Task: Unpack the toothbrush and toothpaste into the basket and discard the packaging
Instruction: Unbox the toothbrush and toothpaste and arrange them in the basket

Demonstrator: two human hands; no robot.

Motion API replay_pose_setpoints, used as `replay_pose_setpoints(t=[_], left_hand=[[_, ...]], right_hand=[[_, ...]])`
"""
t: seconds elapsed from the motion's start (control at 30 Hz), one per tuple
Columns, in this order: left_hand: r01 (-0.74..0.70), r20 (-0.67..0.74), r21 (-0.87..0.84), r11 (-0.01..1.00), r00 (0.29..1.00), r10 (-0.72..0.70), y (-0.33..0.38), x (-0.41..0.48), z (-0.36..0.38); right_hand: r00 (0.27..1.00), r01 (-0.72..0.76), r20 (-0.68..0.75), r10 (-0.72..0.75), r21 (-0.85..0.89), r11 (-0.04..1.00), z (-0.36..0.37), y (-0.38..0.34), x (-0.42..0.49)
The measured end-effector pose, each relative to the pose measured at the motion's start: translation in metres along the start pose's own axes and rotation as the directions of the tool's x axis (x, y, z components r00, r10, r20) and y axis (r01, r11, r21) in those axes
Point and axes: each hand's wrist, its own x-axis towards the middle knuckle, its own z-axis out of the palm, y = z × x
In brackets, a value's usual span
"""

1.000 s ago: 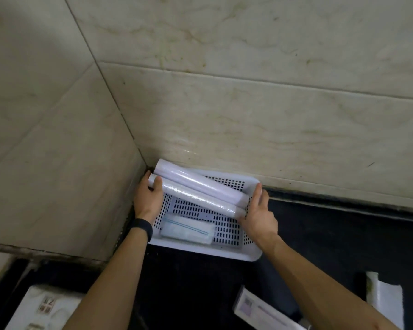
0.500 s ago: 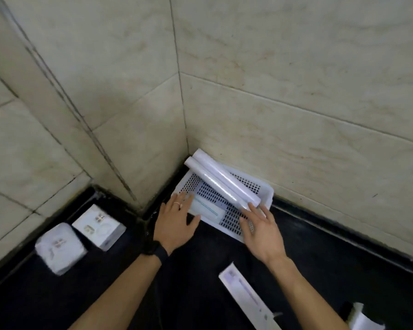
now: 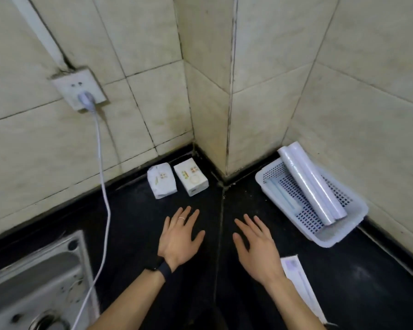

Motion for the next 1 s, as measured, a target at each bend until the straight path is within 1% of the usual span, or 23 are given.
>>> replay_pose_setpoints(t=[0.13, 0.3, 0.47, 0.6, 0.7, 0.77, 0.9, 1.0], left_hand=[[0.092, -0.001, -0.035, 0.995, 0.996, -0.092, -0.050, 0.021, -0.009], [0.169, 0.012, -0.024, 0.985, 0.986, -0.169, -0.105, 0.077, -0.009], [0.208, 0.082, -0.047, 0.977, 0.976, -0.203, -0.149, 0.134, 0.007], [0.154, 0.096, -0.021, 0.988, 0.984, -0.151, -0.174, 0.165, 0.025], [0.113, 0.149, -0.023, 0.993, 0.983, -0.109, -0.185, 0.176, 0.037], [0.089, 0.142, -0.001, 0.996, 0.986, -0.088, -0.190, 0.178, 0.043], [0.034, 0.071, 0.081, 0.996, 0.997, -0.039, -0.194, 0.179, 0.052], [-0.013, 0.030, 0.134, 0.991, 0.999, 0.009, -0.195, 0.181, 0.048]], right_hand=[[0.994, 0.061, 0.089, -0.057, -0.036, 0.998, 0.019, -0.034, 0.038], [0.986, 0.086, 0.150, -0.072, -0.088, 0.992, 0.052, -0.065, 0.098], [0.973, 0.079, 0.230, -0.030, -0.206, 0.975, 0.095, -0.080, 0.167], [0.955, 0.052, 0.292, 0.051, -0.334, 0.941, 0.128, -0.078, 0.210], [0.936, 0.005, 0.329, 0.125, -0.366, 0.930, 0.146, -0.075, 0.227], [0.941, -0.007, 0.311, 0.129, -0.365, 0.931, 0.157, -0.070, 0.229], [0.969, 0.004, 0.232, 0.087, -0.367, 0.930, 0.170, -0.063, 0.224], [0.971, -0.008, 0.219, 0.095, -0.368, 0.930, 0.171, -0.065, 0.227]])
